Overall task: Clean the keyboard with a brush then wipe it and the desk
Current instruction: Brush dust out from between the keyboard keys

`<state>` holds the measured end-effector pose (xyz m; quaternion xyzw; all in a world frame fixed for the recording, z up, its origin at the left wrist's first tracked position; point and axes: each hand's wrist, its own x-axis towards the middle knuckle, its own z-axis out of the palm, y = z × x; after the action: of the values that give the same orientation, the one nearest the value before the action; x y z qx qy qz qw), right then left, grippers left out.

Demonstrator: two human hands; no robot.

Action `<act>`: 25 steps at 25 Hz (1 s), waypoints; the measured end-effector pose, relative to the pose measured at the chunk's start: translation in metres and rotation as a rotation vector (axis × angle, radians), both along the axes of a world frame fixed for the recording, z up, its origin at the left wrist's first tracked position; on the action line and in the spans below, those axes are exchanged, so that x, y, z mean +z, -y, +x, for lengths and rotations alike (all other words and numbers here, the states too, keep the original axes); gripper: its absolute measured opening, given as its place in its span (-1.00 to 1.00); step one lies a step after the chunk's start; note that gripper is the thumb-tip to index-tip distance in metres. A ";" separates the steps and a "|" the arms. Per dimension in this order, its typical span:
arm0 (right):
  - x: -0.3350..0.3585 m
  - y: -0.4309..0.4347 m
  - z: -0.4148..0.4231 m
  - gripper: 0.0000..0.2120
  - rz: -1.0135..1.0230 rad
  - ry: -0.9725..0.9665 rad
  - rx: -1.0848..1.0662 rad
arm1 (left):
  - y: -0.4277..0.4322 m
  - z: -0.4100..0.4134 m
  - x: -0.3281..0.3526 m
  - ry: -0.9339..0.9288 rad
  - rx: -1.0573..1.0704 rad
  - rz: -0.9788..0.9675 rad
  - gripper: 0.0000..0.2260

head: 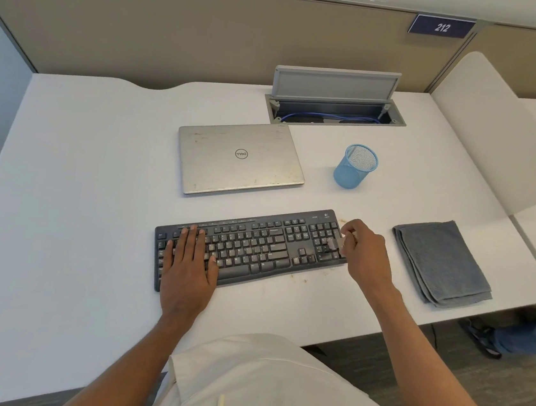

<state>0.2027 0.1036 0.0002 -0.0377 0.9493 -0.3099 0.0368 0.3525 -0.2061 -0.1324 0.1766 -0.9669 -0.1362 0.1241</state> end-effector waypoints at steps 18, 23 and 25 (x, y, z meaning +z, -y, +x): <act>0.004 -0.008 0.010 -0.83 0.129 0.064 0.054 | 0.000 0.000 0.004 0.025 -0.002 -0.003 -0.44; 0.004 0.002 0.015 -0.82 -0.015 -0.059 0.026 | 0.001 -0.001 0.003 0.016 -0.006 -0.002 -0.44; 0.002 0.004 0.017 -0.81 -0.009 -0.035 0.052 | 0.001 0.000 0.004 0.020 -0.008 0.001 -0.44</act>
<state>0.2201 0.1000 0.0026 -0.0679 0.9472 -0.3122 0.0278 0.3524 -0.2069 -0.1288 0.1739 -0.9687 -0.1355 0.1136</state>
